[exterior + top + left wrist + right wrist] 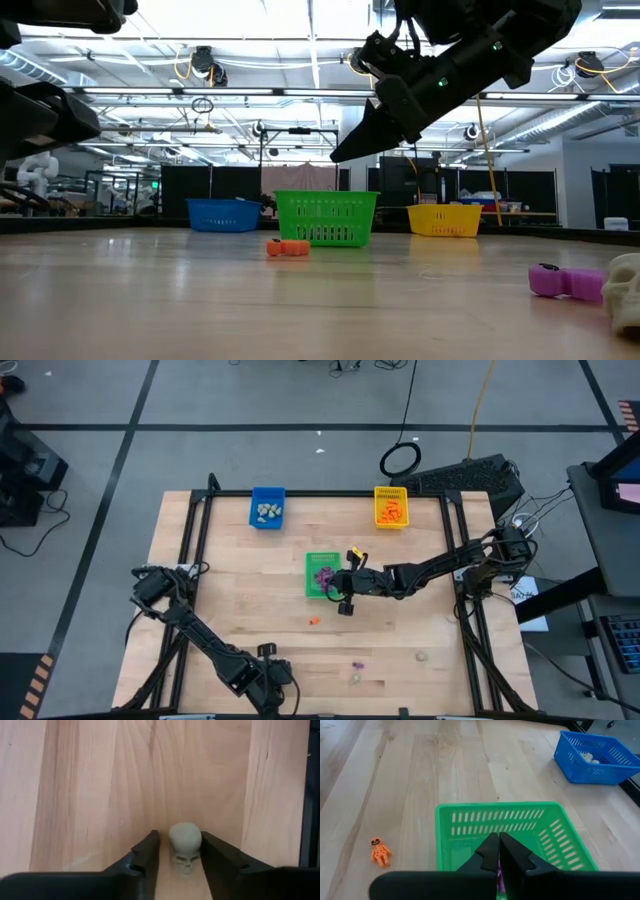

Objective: Sort Halloween decoration
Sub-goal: Put the white skull toy into the blue bin

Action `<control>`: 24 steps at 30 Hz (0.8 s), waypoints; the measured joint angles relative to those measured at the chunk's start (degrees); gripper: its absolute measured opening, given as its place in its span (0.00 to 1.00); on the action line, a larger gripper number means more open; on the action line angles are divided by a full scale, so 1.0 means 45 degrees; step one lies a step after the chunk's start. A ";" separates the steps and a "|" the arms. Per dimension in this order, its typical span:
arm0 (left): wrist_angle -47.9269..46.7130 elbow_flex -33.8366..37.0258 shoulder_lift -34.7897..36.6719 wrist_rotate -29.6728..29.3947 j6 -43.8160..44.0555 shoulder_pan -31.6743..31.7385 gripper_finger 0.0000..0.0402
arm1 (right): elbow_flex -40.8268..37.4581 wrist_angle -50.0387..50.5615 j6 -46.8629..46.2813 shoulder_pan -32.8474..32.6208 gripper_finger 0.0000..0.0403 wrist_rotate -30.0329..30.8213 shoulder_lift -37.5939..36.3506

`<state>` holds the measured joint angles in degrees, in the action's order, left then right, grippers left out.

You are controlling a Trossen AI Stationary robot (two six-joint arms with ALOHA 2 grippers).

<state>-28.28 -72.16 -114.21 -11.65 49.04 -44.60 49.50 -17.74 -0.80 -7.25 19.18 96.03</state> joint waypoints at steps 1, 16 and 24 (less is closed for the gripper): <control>-0.0049 0.0000 -0.0005 -0.0013 0.0000 0.0002 0.29 | 0.0000 0.0000 0.0000 0.0005 0.00 0.0000 0.0000; -0.3399 0.0138 0.2093 -0.2375 0.0021 0.0990 0.10 | 0.0000 0.0151 0.0245 -0.0083 0.00 -0.1342 -0.0042; -0.3827 0.1262 0.4205 -0.3450 -0.0893 0.3182 0.10 | -0.1297 -0.1591 0.0602 -0.0052 0.00 -0.1311 -0.0089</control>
<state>-45.50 -66.48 -95.29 -27.17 45.02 -30.28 43.66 -24.90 1.91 -7.48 13.28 95.63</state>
